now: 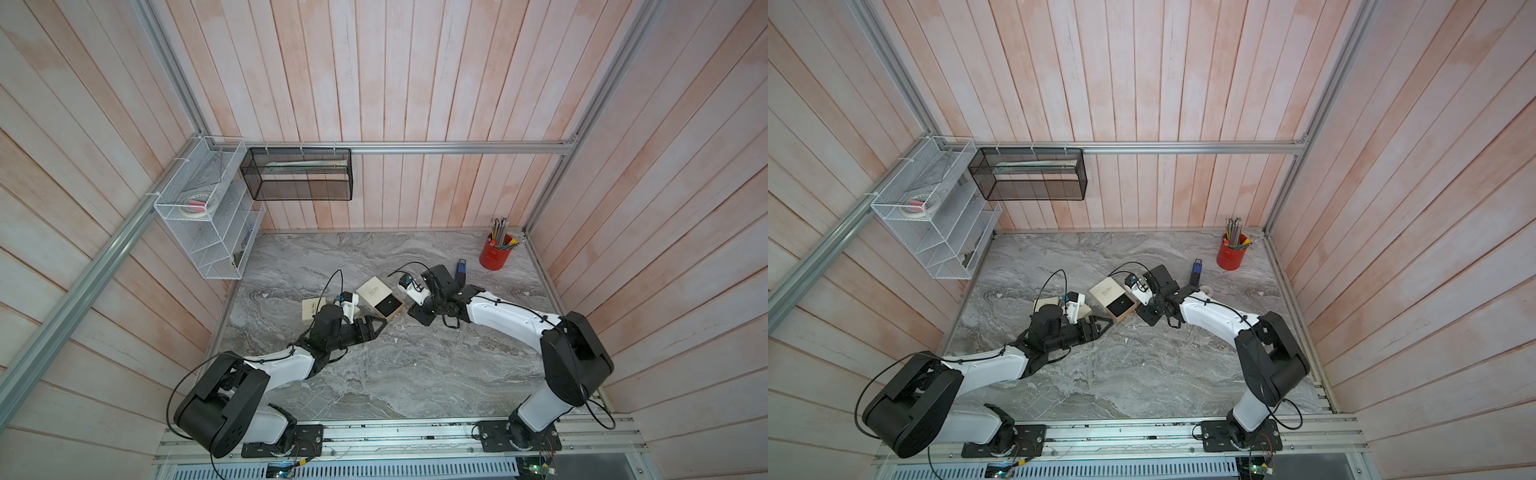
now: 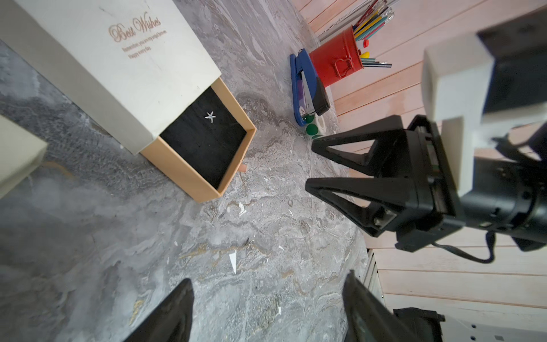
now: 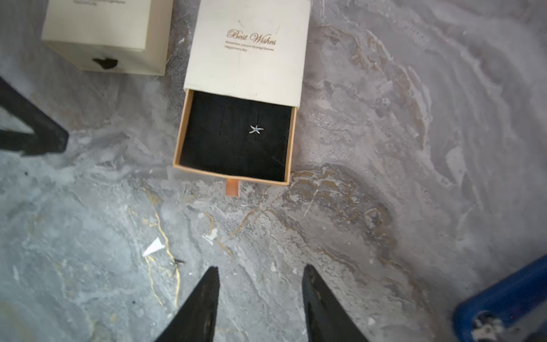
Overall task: Place the earrings into the drawer-style jewelry box
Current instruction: Pick up the earring from the center of the board.
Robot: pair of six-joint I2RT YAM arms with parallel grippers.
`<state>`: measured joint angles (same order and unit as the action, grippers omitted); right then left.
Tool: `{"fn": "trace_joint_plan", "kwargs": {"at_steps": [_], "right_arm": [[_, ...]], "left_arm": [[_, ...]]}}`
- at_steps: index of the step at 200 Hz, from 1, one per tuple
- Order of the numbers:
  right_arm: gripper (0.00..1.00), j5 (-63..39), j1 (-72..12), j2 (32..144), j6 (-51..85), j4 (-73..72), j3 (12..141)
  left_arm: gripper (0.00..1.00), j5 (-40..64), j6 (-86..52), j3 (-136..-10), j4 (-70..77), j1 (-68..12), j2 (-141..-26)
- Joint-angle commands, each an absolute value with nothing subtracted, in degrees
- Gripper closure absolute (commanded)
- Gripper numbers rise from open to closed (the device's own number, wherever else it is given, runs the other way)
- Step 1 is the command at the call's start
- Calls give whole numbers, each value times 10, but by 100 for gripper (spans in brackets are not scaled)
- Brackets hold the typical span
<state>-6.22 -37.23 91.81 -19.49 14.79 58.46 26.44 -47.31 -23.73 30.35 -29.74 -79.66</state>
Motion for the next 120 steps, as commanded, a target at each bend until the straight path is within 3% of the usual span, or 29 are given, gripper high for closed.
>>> {"fn": "trace_joint_plan", "kwargs": {"at_steps": [1,35,120], "right_arm": [[59,-104,-368,899,-366,95,555],[71,-206,-368,919,-534,183,563],[76,-249,-366,1028,-622,254,638]], "left_arm": [[20,287,-498,-212,378,-303,-811],[20,251,-521,-194,426,-348,-828],[23,200,-567,-170,532,-379,-893]]}}
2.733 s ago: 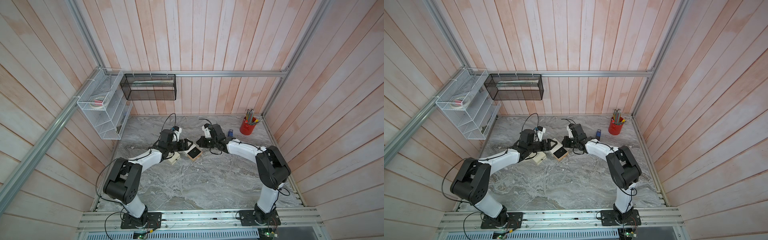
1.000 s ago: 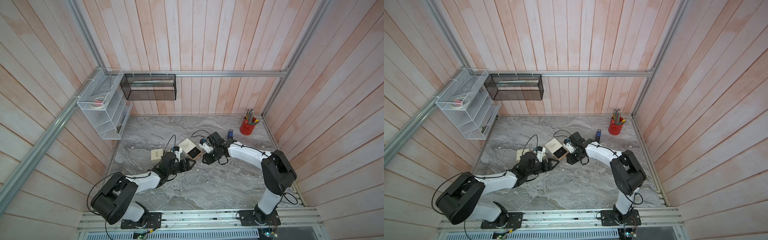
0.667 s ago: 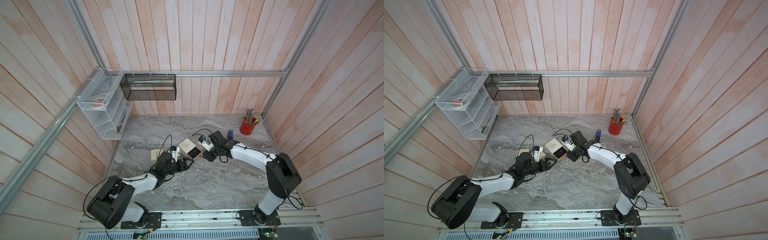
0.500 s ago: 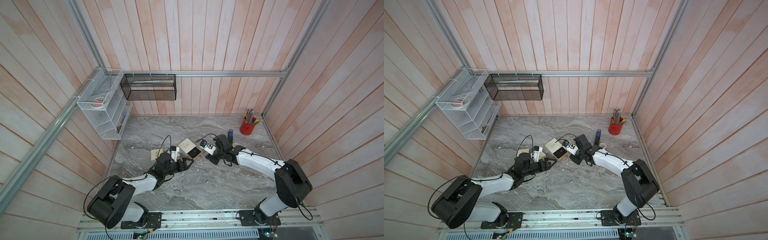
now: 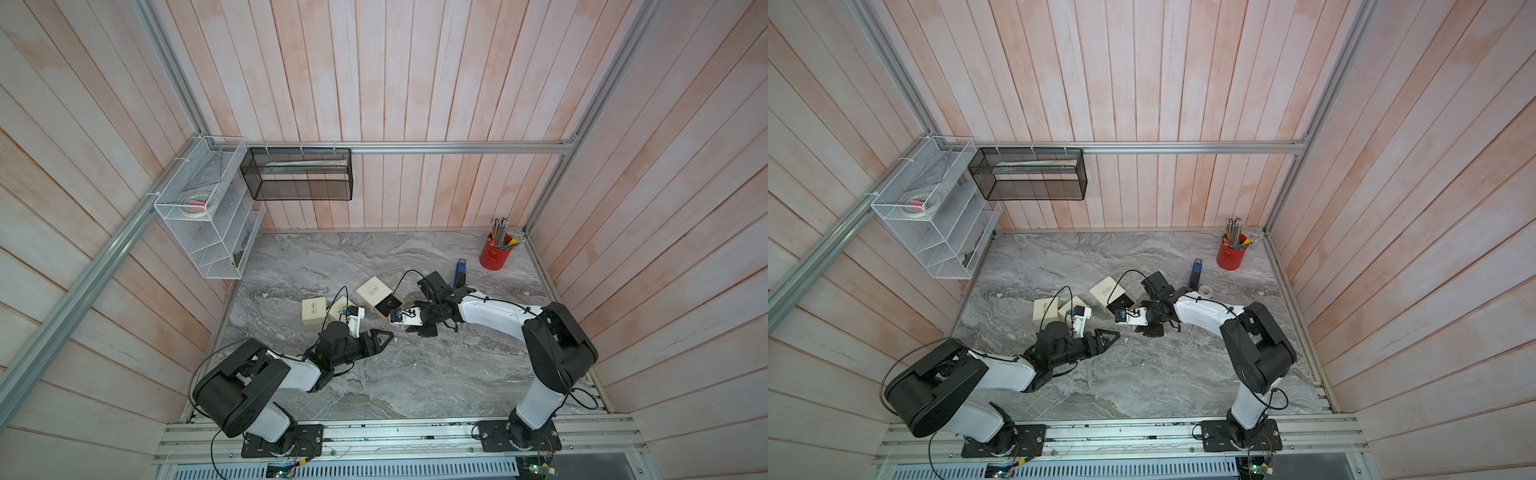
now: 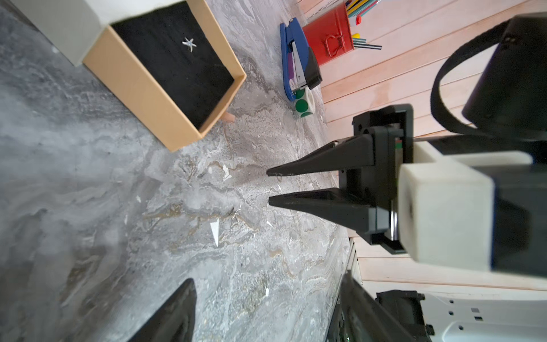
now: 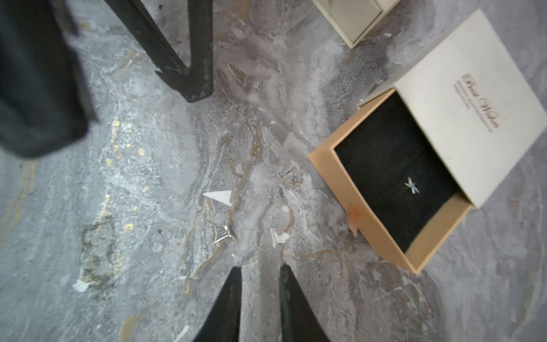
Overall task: Place the earrings into the drawer-style jewelry box
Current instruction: Pick up the earring from the center of the board.
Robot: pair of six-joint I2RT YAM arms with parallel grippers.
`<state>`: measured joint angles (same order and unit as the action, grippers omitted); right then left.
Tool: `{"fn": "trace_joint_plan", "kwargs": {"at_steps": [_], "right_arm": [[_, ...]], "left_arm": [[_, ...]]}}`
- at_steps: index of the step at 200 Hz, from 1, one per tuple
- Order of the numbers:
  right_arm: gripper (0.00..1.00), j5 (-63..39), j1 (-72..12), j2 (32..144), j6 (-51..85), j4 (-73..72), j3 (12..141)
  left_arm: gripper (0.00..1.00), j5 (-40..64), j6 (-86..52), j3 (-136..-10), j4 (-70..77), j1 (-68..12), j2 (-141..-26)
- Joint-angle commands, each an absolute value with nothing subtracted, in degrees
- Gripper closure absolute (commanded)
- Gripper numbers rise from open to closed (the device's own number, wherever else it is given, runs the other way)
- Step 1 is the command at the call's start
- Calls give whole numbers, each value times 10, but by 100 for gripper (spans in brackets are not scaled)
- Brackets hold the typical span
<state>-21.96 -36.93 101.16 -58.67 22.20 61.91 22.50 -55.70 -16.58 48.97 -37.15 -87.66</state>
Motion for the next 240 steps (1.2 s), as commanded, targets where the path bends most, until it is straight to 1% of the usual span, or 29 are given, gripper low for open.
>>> {"fn": "trace_joint_plan", "kwargs": {"at_steps": [1,93,182,240], "right_arm": [[76,-249,-366,1029,-623,254,638],[76,-262,-364,1077,-639,266,665],[76,-273,-368,1091,-643,284,674],[78,-279,-371,1102,-642,290,681]], "left_arm": [[23,200,-567,-171,532,-379,-894],[23,183,-554,-186,495,-377,-899],[23,188,-546,-189,481,-372,-896],[23,190,-545,-190,479,-370,-897]]}}
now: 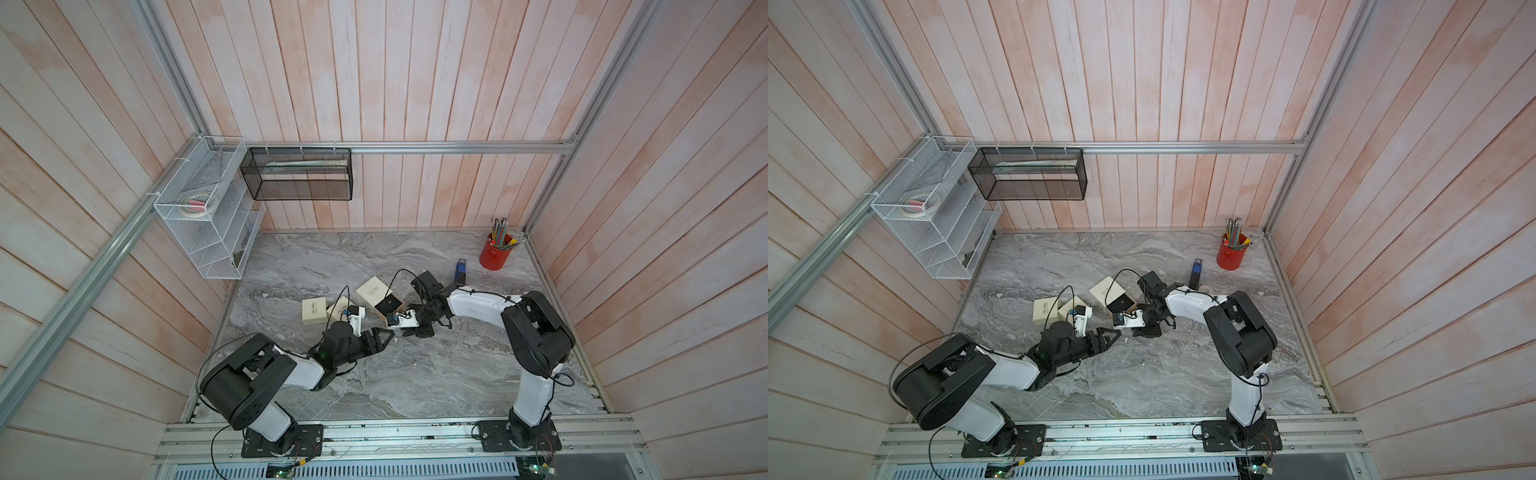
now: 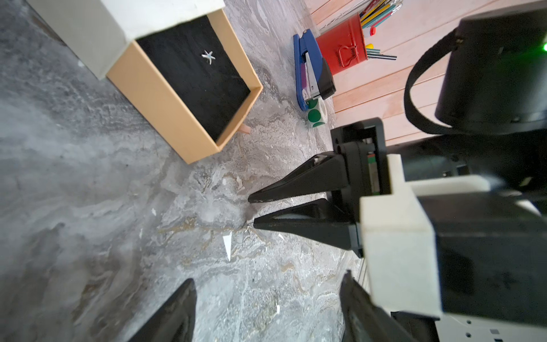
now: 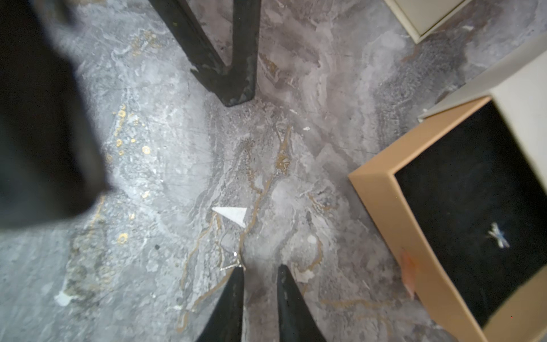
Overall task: Place the earrings into the drawer-style jewelry box
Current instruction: Pick up the earring from the center of the board.
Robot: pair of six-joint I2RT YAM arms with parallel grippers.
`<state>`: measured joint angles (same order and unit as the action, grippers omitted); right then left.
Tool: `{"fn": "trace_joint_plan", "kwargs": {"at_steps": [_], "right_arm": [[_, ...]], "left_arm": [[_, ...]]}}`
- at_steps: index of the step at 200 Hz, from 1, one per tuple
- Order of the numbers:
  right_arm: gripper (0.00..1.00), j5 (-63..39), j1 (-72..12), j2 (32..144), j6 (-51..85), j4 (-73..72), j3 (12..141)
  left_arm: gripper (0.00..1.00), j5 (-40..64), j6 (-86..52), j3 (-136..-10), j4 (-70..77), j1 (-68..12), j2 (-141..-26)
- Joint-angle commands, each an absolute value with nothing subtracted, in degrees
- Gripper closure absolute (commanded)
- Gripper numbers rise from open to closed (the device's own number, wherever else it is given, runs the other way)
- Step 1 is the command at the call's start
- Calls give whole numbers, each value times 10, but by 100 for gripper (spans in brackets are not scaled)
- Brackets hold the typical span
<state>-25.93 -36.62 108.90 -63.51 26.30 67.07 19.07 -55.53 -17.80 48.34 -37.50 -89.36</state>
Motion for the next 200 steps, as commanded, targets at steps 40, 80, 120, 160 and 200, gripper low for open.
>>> {"fn": "trace_joint_plan", "kwargs": {"at_steps": [40,80,120,160,200], "right_arm": [[80,-284,-371,1108,-643,297,685],[80,-286,-373,1105,-646,300,681],[80,-287,-375,1109,-649,303,684],[80,-293,-380,1114,-650,307,688],[81,-295,-382,1119,-651,309,693]], "left_arm": [[23,191,-544,-189,478,-368,-897],[23,193,-543,-188,477,-367,-897],[23,194,-543,-188,477,-366,-896],[23,193,-542,-185,475,-366,-894],[23,192,-542,-184,473,-366,-891]]}}
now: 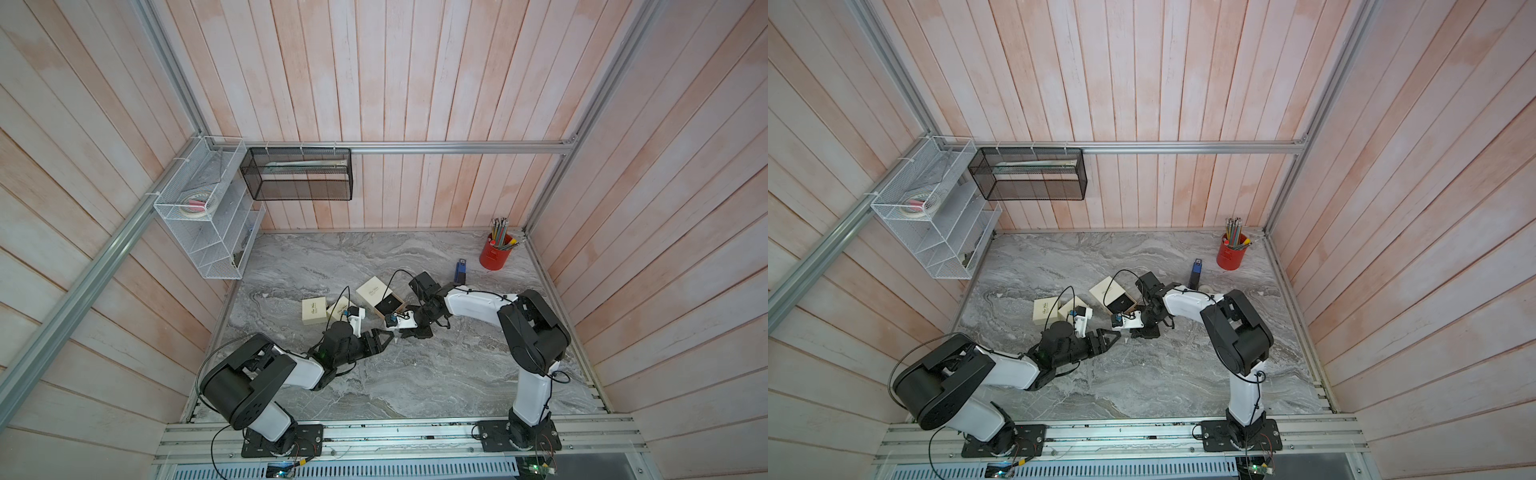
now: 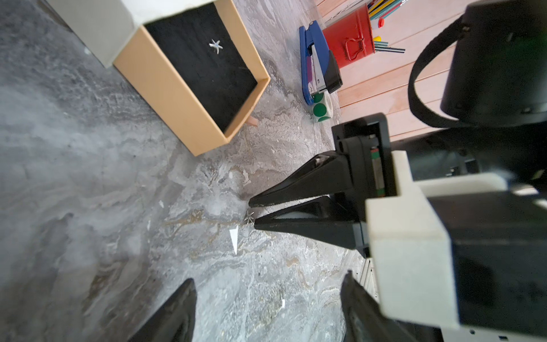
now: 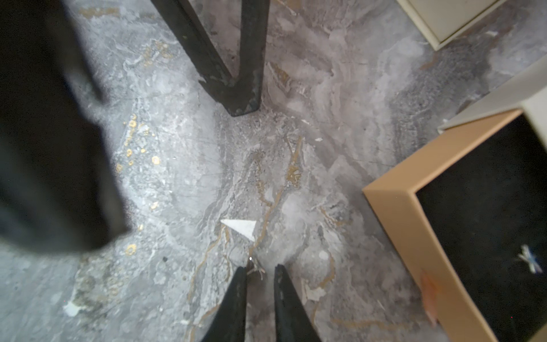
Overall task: Place the earrings into the drawer-style jewelry box
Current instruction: Pick up the earring from the center of the board.
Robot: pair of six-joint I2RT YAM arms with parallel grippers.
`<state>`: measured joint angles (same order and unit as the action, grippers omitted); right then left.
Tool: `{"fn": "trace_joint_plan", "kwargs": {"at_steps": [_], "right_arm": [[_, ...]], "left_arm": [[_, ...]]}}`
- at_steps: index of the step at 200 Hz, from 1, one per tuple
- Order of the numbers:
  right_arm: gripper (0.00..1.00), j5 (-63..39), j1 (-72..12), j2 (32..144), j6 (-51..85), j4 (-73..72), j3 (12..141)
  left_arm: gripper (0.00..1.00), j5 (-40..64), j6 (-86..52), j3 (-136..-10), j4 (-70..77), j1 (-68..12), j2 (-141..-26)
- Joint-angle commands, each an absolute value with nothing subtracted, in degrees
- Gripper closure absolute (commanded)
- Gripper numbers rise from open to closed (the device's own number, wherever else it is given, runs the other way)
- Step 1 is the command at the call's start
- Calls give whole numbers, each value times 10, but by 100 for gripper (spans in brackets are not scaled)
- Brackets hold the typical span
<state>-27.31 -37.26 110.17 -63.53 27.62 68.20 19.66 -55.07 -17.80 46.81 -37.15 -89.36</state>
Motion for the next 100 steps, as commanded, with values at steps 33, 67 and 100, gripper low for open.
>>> {"fn": "trace_joint_plan", "kwargs": {"at_steps": [33,67,100], "right_arm": [[82,-295,-383,1122,-652,313,693],[85,-296,-384,1123,-654,315,692],[89,-297,-384,1125,-653,317,692]], "left_arm": [[23,191,-541,-183,469,-365,-889],[23,192,-540,-183,471,-364,-890],[23,192,-540,-181,470,-364,-889]]}}
